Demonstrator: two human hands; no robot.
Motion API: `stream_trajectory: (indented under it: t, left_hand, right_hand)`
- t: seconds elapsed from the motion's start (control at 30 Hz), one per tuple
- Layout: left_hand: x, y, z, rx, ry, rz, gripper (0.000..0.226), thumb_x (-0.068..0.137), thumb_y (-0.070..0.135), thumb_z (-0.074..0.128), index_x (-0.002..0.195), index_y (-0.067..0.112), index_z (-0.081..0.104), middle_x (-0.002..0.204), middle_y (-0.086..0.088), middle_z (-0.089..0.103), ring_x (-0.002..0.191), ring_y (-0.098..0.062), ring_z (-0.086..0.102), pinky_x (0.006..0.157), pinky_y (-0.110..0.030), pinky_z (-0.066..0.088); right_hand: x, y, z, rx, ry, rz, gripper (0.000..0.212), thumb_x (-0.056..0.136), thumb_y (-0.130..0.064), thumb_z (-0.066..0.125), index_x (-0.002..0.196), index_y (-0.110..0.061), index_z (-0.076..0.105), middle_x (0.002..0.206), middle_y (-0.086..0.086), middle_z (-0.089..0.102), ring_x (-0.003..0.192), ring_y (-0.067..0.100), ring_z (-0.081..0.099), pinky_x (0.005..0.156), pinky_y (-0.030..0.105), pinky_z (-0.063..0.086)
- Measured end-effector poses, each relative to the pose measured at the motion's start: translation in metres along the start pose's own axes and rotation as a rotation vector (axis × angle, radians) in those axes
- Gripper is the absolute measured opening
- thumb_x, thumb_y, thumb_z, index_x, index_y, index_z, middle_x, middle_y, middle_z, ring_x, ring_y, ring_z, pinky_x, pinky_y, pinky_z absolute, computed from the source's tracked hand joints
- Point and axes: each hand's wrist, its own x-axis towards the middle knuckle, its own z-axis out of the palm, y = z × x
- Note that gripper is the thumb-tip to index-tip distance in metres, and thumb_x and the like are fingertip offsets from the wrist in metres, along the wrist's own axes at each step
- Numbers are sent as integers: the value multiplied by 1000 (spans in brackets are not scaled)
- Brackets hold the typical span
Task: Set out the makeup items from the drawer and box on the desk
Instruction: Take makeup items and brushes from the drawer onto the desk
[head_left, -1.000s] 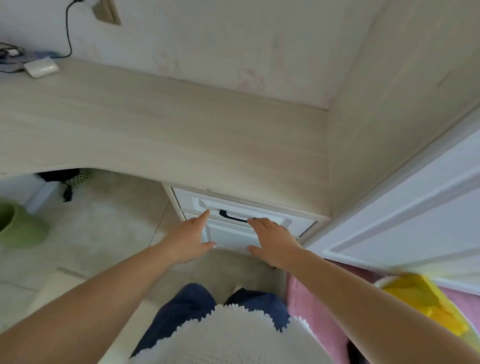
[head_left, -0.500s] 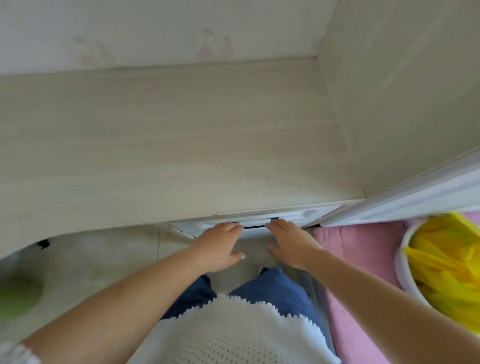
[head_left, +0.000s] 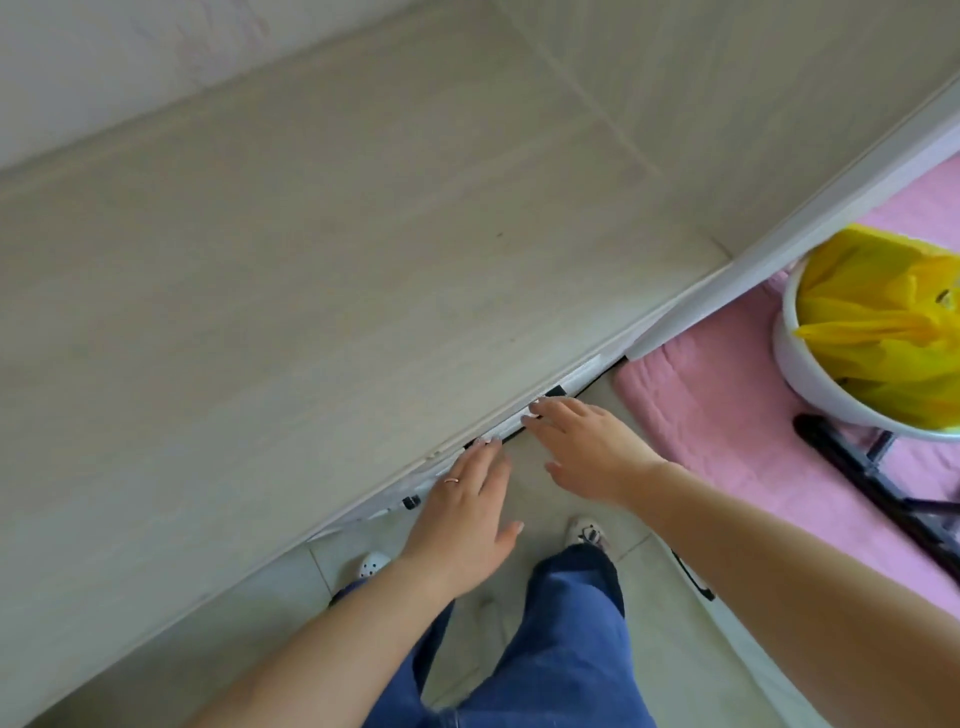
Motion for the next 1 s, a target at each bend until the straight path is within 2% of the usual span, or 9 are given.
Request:
stream_trajectory:
  t: [0.07, 0.13, 0.2, 0.33, 0.43, 0.67, 0.8, 0.93, 1.0]
  left_hand:
    - [9, -2, 15, 52, 69, -13, 73, 91, 46, 48, 148, 10, 21, 159, -7, 13, 147, -21, 11, 118, -36, 21]
    - [13, -3, 29, 103, 153, -23, 74, 83, 46, 57, 142, 7, 36, 150, -10, 36, 139, -25, 34, 109, -40, 39]
    - [17, -5, 40, 129, 303, -26, 73, 76, 45, 63, 136, 6, 46, 139, -8, 48, 128, -25, 46, 99, -39, 48]
    - [26, -6, 62, 171, 525, -19, 70, 74, 42, 64, 133, 8, 48, 131, -6, 48, 121, -23, 41, 89, -38, 49]
    - [33, -6, 71, 171, 608, -19, 68, 74, 41, 65, 133, 9, 50, 127, -7, 50, 119, -25, 43, 87, -40, 49]
    - [32, -8, 90, 192, 710, 23, 67, 75, 41, 68, 132, 10, 50, 124, -9, 53, 115, -31, 51, 90, -42, 48]
    - [23, 5, 96, 169, 702, 7, 65, 76, 39, 68, 132, 12, 51, 125, -9, 54, 117, -31, 51, 93, -41, 46]
    - [4, 24, 109, 144, 660, 28, 65, 84, 42, 60, 140, 16, 41, 136, -5, 45, 127, -26, 40, 102, -38, 39]
    - [-6, 31, 116, 159, 655, 46, 66, 81, 42, 62, 138, 15, 43, 133, -5, 48, 124, -26, 43, 99, -37, 40]
  right_hand:
    - [4, 8, 13, -5, 152, -59, 63, 64, -26, 78, 122, -10, 61, 121, 7, 62, 111, 27, 62, 87, 37, 54]
    - [7, 12, 26, -1, 273, -82, 61, 57, -26, 81, 115, -12, 66, 109, 4, 66, 100, 24, 66, 79, 34, 57]
    - [9, 13, 36, 25, 379, -105, 58, 61, -22, 79, 117, -12, 65, 109, 4, 65, 102, 25, 64, 80, 36, 57]
    - [10, 16, 64, 46, 554, -95, 48, 74, -21, 61, 121, -12, 62, 115, 6, 63, 109, 27, 61, 85, 38, 54]
    - [12, 15, 77, 53, 659, -73, 43, 78, -19, 65, 120, -11, 63, 116, 7, 63, 109, 28, 61, 84, 40, 54]
    - [3, 4, 100, -5, 798, 3, 46, 77, -14, 72, 121, -10, 61, 123, 8, 61, 116, 28, 58, 85, 40, 55]
    - [-15, -7, 110, -10, 801, 93, 49, 78, -14, 71, 125, -10, 58, 128, 10, 58, 123, 29, 54, 87, 44, 55]
    - [-43, -12, 119, -37, 793, 121, 51, 76, -14, 72, 126, -12, 58, 129, 10, 58, 124, 31, 53, 87, 46, 55]
    - [-57, -13, 126, -35, 802, 120, 51, 75, -11, 73, 124, -12, 60, 127, 11, 59, 122, 31, 55, 87, 46, 55]
